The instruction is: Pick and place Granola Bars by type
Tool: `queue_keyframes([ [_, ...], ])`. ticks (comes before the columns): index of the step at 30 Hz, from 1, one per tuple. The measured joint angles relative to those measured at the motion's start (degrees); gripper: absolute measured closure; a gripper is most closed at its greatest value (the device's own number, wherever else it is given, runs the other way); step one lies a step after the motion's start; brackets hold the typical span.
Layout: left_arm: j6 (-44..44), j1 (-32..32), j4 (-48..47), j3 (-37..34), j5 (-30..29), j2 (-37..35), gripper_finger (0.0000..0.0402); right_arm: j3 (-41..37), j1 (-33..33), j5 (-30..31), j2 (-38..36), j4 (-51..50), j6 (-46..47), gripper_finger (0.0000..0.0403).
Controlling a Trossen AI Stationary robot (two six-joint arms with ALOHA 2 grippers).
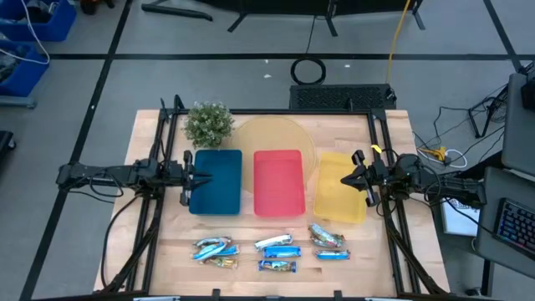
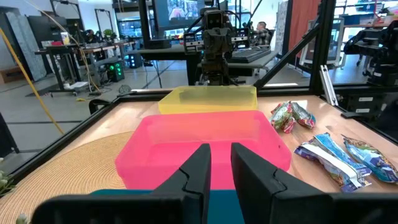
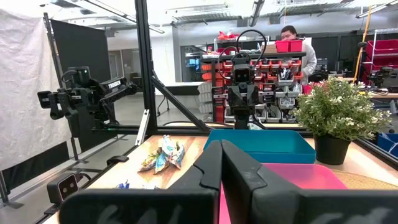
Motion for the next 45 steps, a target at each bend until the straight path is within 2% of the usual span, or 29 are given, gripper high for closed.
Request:
queue_keyframes([
  [42, 0.0, 0.0, 0.0, 0.0, 0.0, 0.0, 0.0334, 0.0, 0.0, 0.0, 0.0, 0.0, 0.0, 0.0403],
  [45, 0.0, 0.0, 0.0, 0.0, 0.0, 0.0, 0.0334, 0.0, 0.0, 0.0, 0.0, 0.0, -2.8, 0.0403],
])
